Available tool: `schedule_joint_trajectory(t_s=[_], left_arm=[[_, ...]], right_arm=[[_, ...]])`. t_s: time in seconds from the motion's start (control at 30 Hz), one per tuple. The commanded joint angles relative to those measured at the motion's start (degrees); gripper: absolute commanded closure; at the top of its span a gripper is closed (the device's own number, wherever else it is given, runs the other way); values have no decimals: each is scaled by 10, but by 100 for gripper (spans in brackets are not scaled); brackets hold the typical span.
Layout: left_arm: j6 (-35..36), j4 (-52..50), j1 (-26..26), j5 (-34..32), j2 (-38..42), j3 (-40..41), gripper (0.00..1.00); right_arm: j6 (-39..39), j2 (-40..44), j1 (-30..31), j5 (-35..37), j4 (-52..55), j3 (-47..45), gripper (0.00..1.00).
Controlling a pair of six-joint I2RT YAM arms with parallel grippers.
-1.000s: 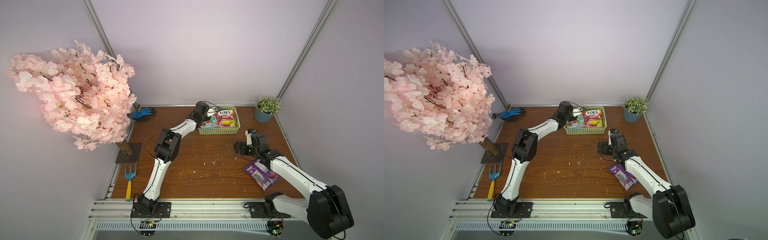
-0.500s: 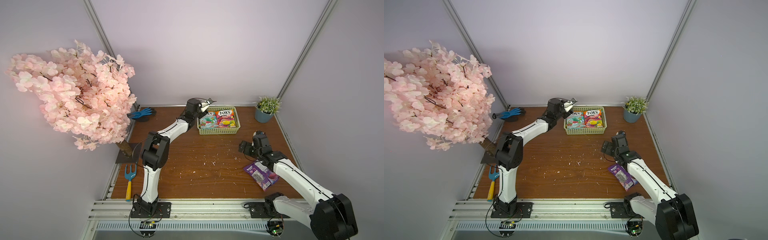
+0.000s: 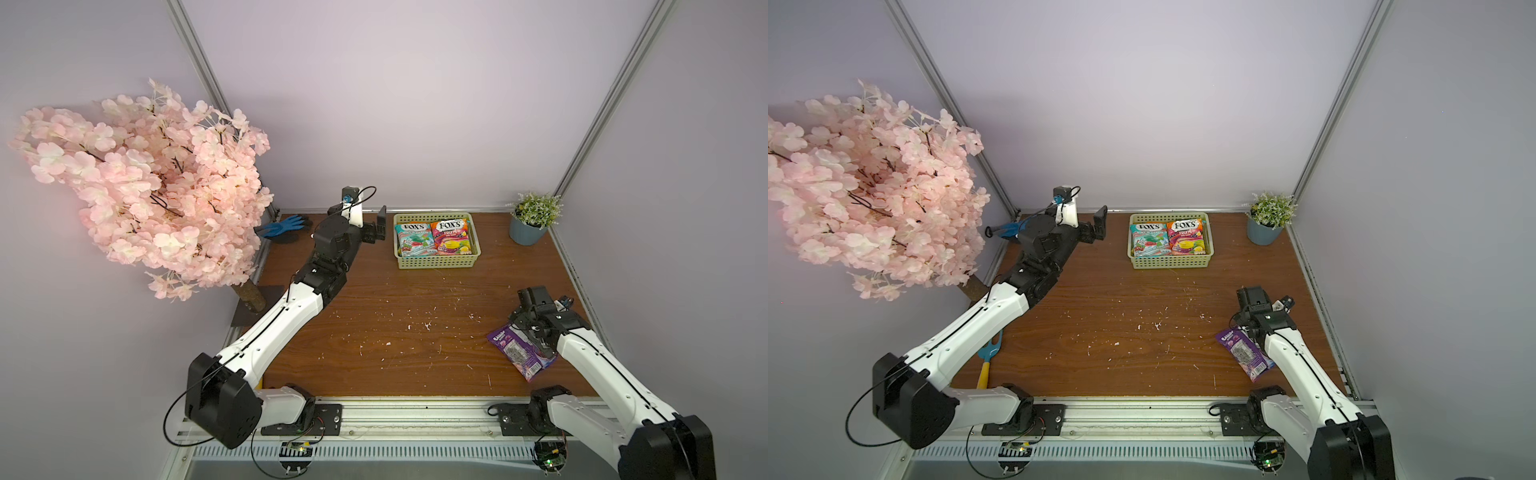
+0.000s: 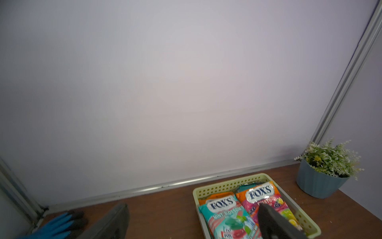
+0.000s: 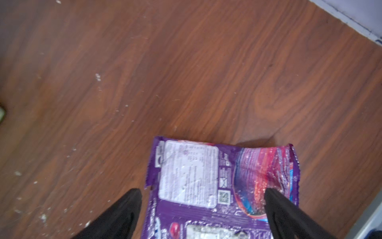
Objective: Put the candies in the basket
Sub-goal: Move the candy to the center of the board.
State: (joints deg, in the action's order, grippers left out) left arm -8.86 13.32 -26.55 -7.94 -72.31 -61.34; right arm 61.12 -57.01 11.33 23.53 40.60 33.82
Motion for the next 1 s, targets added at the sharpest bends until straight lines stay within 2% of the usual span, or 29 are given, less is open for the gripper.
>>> schedule_joint_trajectory(t_s=[0.0, 0.07, 0.13, 0.23, 0.3, 0.37, 0.5, 0.57, 0.67, 0.73, 0.87, 0.97], left_arm=[[-90, -64, 3, 49, 40, 40, 0], [-110, -77, 3, 85, 56, 63, 1], [-124, -81, 3, 125, 62, 87, 6], [-140, -73, -5, 192, 64, 127, 22], [-141, -70, -28, 191, 64, 156, 31], [-142, -61, -60, 163, 62, 186, 35], [-192, 8, -86, 176, 42, 245, 49], [-206, 39, -94, 187, 21, 261, 54], [-193, 56, -109, 214, -41, 242, 62], [-179, 46, -130, 212, -81, 214, 67], [-170, 67, -181, 212, -157, 168, 74], [-161, 93, -206, 215, -209, 143, 78]], right_arm=[[-16, -13, -2, -34, -47, -23, 1], [-46, -26, -1, -70, -88, -35, 2], [-96, -37, 2, -118, -141, -44, 4], [-135, -61, 30, -182, -193, -46, 6], [-138, -74, 71, -221, -239, -46, 7], [-138, -88, 107, -276, -301, -51, 8], [-156, -118, 154, -334, -365, -31, 10], [-185, -126, 155, -337, -339, -8, 9], [-203, -120, 149, -247, -229, 33, 9], [-201, -97, 132, -221, -193, 30, 10], [-181, -16, 85, -222, -202, -30, 14], [-168, 28, 48, -286, -251, -85, 25]])
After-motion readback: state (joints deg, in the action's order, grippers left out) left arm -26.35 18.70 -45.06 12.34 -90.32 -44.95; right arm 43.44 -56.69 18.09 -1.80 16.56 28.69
